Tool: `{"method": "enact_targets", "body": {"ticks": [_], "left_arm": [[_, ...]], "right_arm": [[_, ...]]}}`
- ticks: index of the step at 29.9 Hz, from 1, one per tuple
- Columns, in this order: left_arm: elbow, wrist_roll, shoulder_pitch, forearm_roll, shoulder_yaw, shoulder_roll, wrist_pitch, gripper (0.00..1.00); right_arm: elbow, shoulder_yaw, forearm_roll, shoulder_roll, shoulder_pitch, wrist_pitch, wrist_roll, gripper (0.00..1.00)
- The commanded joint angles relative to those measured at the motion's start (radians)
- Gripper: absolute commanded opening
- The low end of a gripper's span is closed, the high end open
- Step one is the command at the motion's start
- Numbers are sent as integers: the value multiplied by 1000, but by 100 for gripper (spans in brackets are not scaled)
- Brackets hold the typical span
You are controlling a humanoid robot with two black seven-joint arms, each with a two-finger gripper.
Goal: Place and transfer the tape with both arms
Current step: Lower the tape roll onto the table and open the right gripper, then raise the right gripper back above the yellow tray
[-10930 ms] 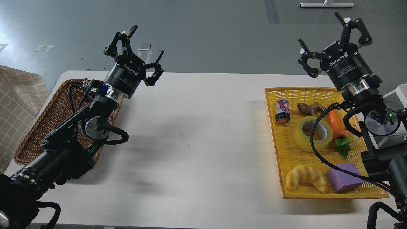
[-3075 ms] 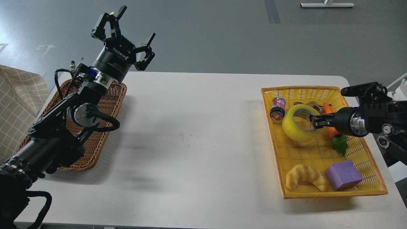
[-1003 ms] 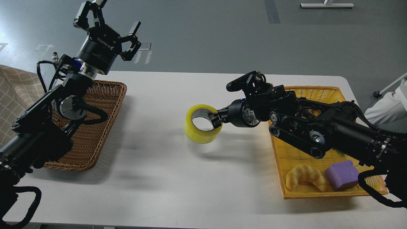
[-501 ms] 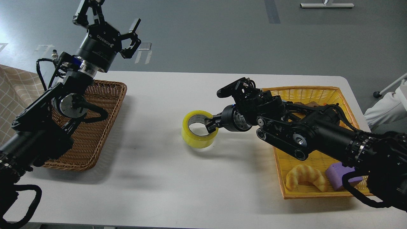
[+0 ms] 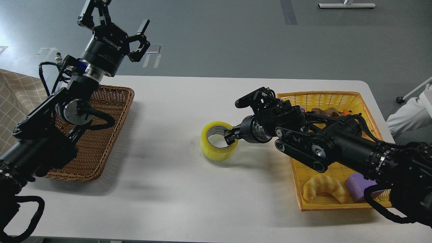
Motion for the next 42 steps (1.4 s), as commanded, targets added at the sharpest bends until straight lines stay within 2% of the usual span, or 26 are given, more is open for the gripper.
{"method": "enact_targets", "body": {"ticks": [1, 6, 10, 11, 12, 13, 17, 18, 19, 24, 29, 37, 39, 42], "left_arm": [[0, 0, 0, 0, -1, -1, 0, 98], [0, 0, 2, -1, 1, -3, 0, 98], [0, 0, 2, 0, 1, -2, 0, 98], [0, 0, 2, 0, 1, -1, 0, 98], [0, 0, 2, 0, 1, -1, 0, 98], [0, 0, 2, 0, 1, -1, 0, 98], [0, 0, 3, 0, 1, 0, 0, 98], [0, 0, 3, 0, 1, 2, 0, 98], [0, 0, 3, 0, 1, 2, 0, 98], [0, 0, 3, 0, 1, 3, 0, 98], [0, 0, 3, 0, 1, 3, 0, 98], [0, 2, 5, 0, 2, 3, 0, 98], [0, 0, 8, 0, 2, 2, 0, 98], [0, 2, 9, 2, 2, 2, 0, 98]], "right_arm": [[1, -2, 0, 0, 1, 0, 0, 10], [1, -4, 2, 0, 0, 0, 0, 14], [2, -2, 5, 0, -2, 0, 2, 31], [1, -2, 5, 0, -2, 0, 0, 32], [2, -2, 5, 0, -3, 0, 2, 38], [2, -1, 5, 0, -3, 0, 2, 50], [2, 2, 8, 0, -3, 0, 2, 76], [2, 4, 10, 0, -2, 0, 2, 88], [7, 5, 14, 0, 3, 0, 2, 93], [22, 5, 19, 0, 17, 0, 2, 99], [90, 5, 20, -32, 55, 0, 2, 99], [326, 41, 42, -262, 83, 0, 3, 99], [379, 123, 78, -340, 69, 0, 3, 99], [426, 179, 122, -391, 63, 0, 3, 99]]}}
